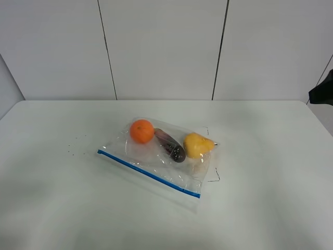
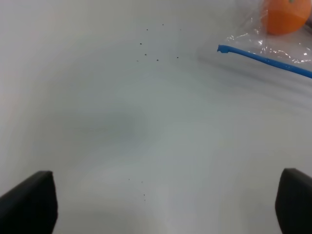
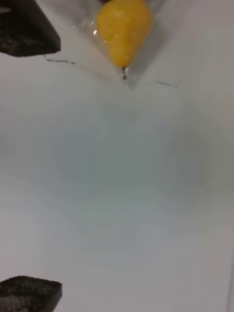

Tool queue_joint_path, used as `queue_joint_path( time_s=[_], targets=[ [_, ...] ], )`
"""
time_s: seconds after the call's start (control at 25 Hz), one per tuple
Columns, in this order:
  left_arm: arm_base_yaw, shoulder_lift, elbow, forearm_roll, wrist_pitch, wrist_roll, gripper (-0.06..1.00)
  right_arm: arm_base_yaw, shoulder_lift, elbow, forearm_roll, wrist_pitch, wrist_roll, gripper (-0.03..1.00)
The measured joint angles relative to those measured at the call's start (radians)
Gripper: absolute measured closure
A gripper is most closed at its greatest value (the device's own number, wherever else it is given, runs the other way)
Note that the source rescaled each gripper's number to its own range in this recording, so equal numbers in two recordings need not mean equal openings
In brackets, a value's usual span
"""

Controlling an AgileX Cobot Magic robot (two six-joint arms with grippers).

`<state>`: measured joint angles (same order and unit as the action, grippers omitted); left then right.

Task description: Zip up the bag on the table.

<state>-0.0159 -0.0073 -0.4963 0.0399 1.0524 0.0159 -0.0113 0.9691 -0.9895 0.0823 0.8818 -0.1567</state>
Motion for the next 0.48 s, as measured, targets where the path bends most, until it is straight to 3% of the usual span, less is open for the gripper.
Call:
queue_joint_path(
  time_s=[0.48],
  targets=[
    [0.0,0.0,0.0,0.0,0.0,0.0,-0.06,0.0,-0.467,0.188,-0.023,0.004,0.07,-0.03]
  ],
)
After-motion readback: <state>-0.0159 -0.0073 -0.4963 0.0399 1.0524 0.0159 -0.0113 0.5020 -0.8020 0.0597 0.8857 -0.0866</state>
